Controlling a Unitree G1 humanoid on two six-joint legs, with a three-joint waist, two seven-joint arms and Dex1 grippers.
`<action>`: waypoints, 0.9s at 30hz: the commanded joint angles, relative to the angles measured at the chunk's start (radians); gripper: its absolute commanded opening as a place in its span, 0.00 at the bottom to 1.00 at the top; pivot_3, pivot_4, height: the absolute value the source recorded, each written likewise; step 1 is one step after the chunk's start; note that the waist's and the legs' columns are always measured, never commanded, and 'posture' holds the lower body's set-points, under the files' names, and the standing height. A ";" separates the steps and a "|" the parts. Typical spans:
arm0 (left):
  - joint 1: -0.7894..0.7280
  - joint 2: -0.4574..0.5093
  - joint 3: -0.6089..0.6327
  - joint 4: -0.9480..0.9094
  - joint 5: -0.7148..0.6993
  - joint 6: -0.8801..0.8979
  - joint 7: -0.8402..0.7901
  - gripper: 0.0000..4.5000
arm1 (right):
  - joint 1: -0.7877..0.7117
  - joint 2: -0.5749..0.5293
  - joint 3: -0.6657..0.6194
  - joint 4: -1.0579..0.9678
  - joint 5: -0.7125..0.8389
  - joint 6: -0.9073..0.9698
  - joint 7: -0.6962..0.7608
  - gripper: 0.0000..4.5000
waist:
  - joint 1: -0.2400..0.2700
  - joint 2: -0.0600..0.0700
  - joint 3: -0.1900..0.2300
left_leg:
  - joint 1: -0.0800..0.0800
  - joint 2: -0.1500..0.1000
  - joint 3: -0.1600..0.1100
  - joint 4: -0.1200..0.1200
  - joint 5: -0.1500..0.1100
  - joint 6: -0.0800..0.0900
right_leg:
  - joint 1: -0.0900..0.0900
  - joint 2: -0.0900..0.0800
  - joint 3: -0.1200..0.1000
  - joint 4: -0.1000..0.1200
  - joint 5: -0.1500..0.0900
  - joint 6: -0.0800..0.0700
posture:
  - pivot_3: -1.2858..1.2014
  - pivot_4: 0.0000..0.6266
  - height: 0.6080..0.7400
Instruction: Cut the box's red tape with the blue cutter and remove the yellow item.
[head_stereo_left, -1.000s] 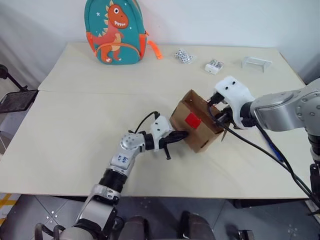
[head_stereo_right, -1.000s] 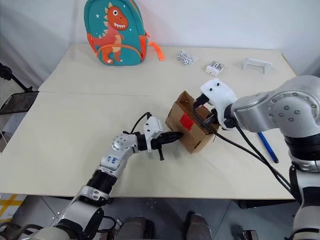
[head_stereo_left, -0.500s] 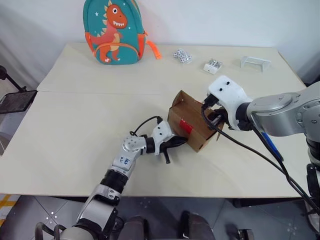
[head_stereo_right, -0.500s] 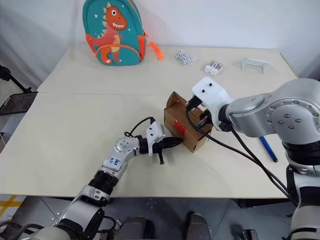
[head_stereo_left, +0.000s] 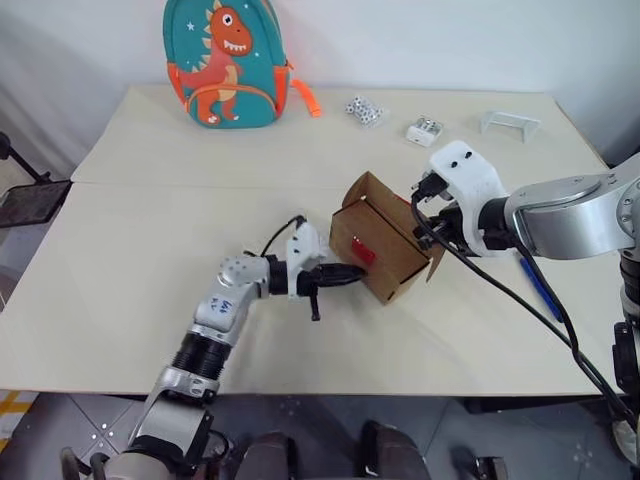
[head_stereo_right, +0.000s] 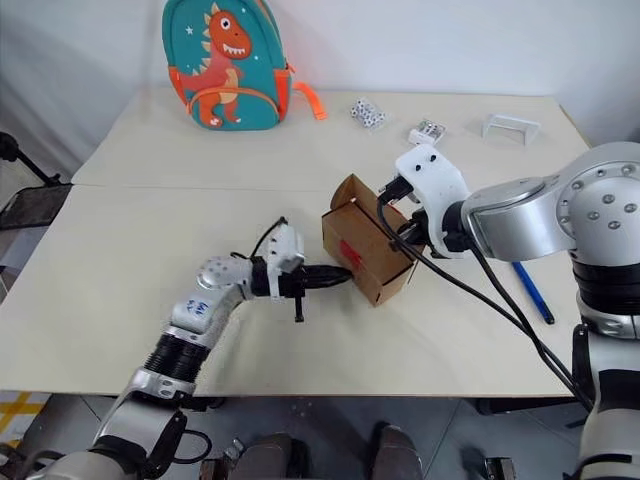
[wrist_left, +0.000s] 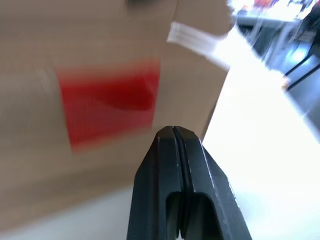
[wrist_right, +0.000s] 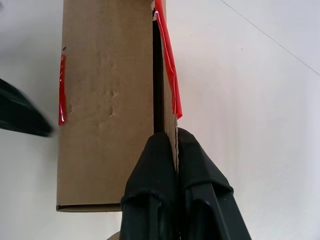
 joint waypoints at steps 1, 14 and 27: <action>-0.078 -0.009 0.060 -0.084 -0.117 0.088 -0.002 0.00 | -0.003 -0.024 0.001 -0.017 0.050 -0.035 -0.034 0.00 | 0.001 0.000 0.000 | 0.000 0.000 0.000 0.000 0.000 0.000 | 0.000 0.000 0.000 0.000 0.000 0.000 | 0.52 0.24 1.00; -0.166 -0.106 -0.040 0.071 0.041 0.003 0.131 0.00 | 0.038 -0.084 0.059 -0.023 0.156 -0.145 -0.129 0.00 | -0.001 -0.002 0.001 | 0.000 -0.001 0.001 -0.001 0.000 0.000 | 0.000 0.000 -0.001 -0.001 0.000 0.001 | 0.52 0.24 1.00; -0.156 -0.065 -0.053 0.095 0.109 0.039 0.168 0.00 | 0.098 -0.173 0.051 0.041 0.246 -0.229 -0.152 0.00 | 0.005 -0.003 0.002 | -0.001 -0.001 0.000 -0.001 0.000 0.000 | 0.000 0.000 -0.001 -0.002 0.000 0.001 | 0.52 0.24 1.00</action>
